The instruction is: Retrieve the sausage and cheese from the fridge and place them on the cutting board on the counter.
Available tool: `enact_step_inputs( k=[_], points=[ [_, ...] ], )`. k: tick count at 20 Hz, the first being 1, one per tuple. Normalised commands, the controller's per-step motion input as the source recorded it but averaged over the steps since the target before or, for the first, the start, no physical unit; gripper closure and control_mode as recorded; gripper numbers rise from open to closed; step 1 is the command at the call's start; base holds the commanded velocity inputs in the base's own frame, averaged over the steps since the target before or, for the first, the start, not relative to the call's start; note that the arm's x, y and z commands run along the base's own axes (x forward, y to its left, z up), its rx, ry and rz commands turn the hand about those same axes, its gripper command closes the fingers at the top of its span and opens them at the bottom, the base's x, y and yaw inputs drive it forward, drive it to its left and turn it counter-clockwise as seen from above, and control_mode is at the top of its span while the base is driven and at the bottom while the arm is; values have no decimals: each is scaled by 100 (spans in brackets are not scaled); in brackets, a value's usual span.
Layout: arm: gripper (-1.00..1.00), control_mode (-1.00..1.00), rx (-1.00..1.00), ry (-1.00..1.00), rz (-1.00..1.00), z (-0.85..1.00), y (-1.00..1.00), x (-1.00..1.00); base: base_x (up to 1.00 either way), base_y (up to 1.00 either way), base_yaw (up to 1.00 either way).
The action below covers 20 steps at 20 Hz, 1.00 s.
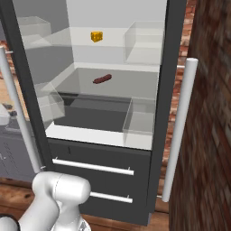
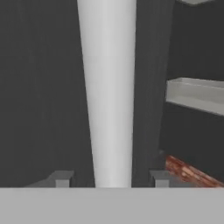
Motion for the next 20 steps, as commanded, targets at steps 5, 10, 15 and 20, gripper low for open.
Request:
enact_step_inputs(
  k=[5, 10, 15, 20],
  points=[
    [-100, -100, 2, -32, 0, 24, 25, -81, 0, 0, 0],
    [-100, -100, 31, 0, 7, 44, -65, -31, 0, 0, 0],
    [-100, -100, 67, 7, 23, 10, -80, 30, 0, 0, 0],
    [-100, -100, 58, 4, 47, 0, -53, 41, 0, 0, 0]
  ],
)
